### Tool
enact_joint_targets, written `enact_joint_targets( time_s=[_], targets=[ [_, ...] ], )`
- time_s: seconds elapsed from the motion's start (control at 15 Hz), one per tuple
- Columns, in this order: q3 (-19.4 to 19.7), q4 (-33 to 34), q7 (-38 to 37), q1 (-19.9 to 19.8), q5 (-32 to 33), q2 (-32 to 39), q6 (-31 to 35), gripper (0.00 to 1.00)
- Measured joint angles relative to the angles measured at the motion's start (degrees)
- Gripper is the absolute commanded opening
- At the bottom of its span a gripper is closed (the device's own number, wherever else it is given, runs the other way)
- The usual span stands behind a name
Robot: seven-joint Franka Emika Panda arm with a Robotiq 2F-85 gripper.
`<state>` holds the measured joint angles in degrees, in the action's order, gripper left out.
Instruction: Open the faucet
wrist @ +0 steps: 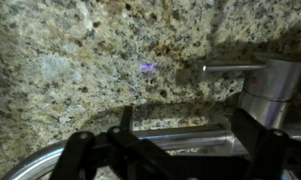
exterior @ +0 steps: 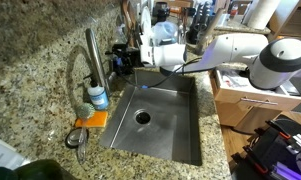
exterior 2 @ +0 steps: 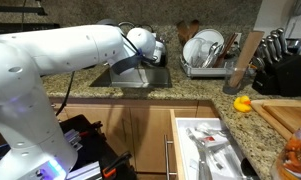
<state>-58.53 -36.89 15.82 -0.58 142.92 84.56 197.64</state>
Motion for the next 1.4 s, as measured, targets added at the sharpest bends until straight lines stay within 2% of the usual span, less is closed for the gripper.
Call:
enact_joint_targets(
  time_s=[0.4,0.8,1.13,1.4],
  targets=[
    [-0.5,0.4,0.7,0.0,-1.2,0.0,0.2,1.0],
    [-0.8,0.9,0.7,0.8,-9.8,-0.1,0.1,1.0],
    [-0.6,1.0,0.6,0.8,-10.0,-0.1,0.1,1.0],
    [1.2,1.5,1.0,0.4,-10.1,-0.1,0.1,1.0]
  ],
)
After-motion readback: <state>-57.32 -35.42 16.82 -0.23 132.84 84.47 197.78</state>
